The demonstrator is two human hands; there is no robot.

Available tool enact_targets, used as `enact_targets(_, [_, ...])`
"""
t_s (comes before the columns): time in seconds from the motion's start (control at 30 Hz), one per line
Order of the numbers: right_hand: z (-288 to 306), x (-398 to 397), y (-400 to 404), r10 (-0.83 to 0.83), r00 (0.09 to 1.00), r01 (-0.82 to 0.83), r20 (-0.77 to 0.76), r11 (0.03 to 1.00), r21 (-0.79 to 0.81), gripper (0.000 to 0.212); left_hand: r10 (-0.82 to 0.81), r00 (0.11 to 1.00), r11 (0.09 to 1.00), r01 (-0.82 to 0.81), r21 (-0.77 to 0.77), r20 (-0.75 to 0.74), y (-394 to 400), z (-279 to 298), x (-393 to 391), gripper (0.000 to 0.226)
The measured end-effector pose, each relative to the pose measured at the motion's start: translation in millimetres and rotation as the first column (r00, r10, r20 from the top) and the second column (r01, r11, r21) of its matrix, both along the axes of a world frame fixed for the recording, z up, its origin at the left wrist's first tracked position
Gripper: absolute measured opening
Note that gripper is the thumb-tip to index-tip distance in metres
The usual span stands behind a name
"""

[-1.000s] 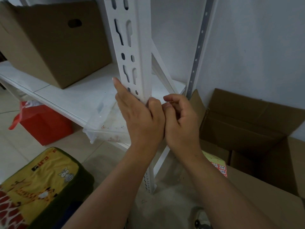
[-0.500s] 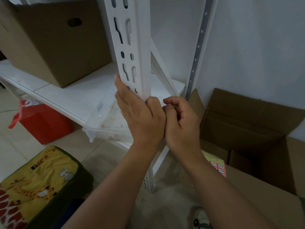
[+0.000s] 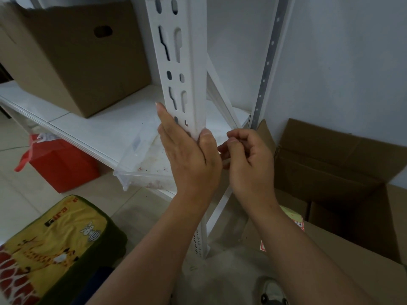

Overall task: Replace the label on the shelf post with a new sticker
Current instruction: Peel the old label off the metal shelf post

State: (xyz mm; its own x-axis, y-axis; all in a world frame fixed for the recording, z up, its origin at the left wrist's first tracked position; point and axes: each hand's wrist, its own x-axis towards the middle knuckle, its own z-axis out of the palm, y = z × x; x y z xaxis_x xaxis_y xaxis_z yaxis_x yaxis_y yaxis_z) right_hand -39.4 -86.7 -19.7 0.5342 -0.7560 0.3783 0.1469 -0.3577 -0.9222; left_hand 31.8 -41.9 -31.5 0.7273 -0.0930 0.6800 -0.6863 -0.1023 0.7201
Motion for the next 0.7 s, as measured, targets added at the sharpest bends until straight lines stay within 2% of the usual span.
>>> enact_targets(0.1, [1.9,2.5,0.0,-0.013,1.0,0.012,0.018,0.999,0.043,0.015,0.025,1.0,1.0,-0.025,0.014,-0.008,-2.0,0.1,-1.8,0.074])
enact_targets(0.7, [-0.8,-6.1,-6.7,-0.035,0.999,0.037,-0.02,0.996,0.075,0.017,0.054,0.996,0.998,-0.053,0.022,-0.071,-1.1,15.6,-12.1,0.074])
